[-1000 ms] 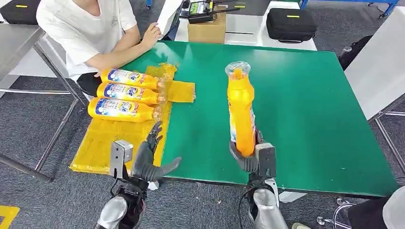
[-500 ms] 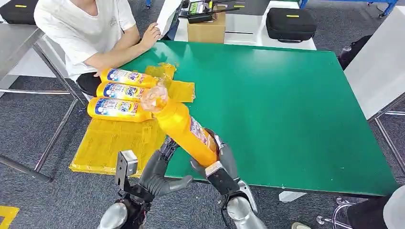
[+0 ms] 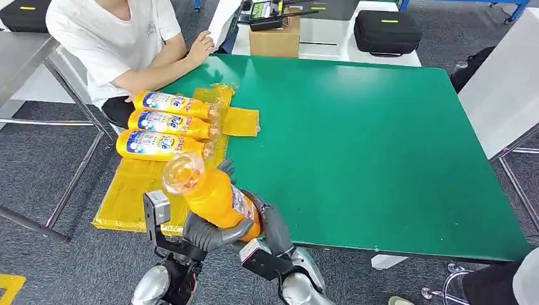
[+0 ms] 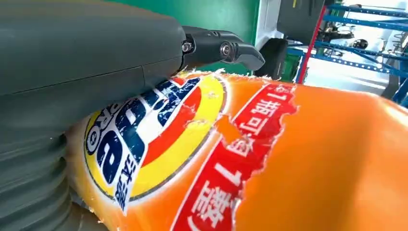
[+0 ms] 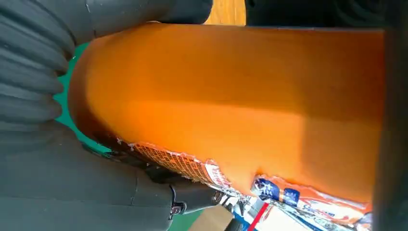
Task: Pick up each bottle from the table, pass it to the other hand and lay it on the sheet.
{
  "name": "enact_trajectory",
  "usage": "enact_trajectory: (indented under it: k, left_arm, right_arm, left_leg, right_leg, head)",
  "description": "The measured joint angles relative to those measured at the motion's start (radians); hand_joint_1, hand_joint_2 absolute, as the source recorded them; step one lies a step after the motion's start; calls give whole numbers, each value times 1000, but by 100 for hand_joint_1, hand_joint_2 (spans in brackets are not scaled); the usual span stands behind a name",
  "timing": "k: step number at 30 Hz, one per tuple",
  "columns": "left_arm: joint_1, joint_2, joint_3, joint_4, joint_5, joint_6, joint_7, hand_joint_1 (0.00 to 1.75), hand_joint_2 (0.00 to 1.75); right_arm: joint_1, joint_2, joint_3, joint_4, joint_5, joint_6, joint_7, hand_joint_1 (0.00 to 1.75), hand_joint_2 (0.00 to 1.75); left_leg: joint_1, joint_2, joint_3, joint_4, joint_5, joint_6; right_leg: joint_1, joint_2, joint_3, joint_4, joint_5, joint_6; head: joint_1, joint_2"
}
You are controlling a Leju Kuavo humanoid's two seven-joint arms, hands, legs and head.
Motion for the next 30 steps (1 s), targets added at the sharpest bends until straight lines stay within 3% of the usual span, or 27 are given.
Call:
enact_trajectory:
  k: [9,10,11,12,13,14,17,18,30]
  left_arm:
    - [0,0,1,0,1,6,0,0,175]
    - [0,0,0,0,3,11,0,17,175]
    - [0,0,0,0,7,17,0,175,175]
    - [-1,0,0,0,12,24,-1,175,175]
    - [-2,0,0,0,18,29,-4,175,175]
    - [-2,0,-1,-1,27,35,-5,175,175]
    - [-4,0,0,-1,95,20,2,175,175]
    - [-4,1,2,-2,119,7,3,175,175]
    - [8,13,19,-15,258,-143,-33,175,175]
  right_arm:
    - [-13,0,9,17,-3,2,0,175,175]
    - [-15,0,11,19,-4,3,-1,175,175]
    - [-19,0,14,22,-6,4,-2,175,175]
    - [-24,0,19,26,-10,6,-4,171,175]
    - [-28,0,24,31,-20,9,-6,75,175]
    - [-33,0,30,38,-35,13,-8,0,175]
    - [-41,0,45,51,-67,21,-15,0,175]
    - [-41,0,51,53,-79,24,-18,0,0]
    - [-32,-6,52,16,-261,167,-42,0,0]
  left_leg:
    - [0,0,0,0,0,0]
    - [0,0,0,0,0,0]
    - [0,0,0,0,0,0]
    - [0,0,0,0,0,0]
    - [0,0,0,0,0,0]
    - [0,0,0,0,0,0]
    - [0,0,0,0,0,0]
    - [0,0,0,0,0,0]
    - [0,0,0,0,0,0]
  right_leg:
    - [0,0,0,0,0,0]
    - [0,0,0,0,0,0]
    - [0,0,0,0,0,0]
    - [0,0,0,0,0,0]
    - [0,0,0,0,0,0]
    - [0,0,0,0,0,0]
    - [0,0,0,0,0,0]
    - [0,0,0,0,0,0]
    - [0,0,0,0,0,0]
  head:
    - [0,0]
    - [0,0]
    - [0,0]
    - [0,0]
    - [0,0]
    - [0,0]
    - [0,0]
    - [0,0]
    - [0,0]
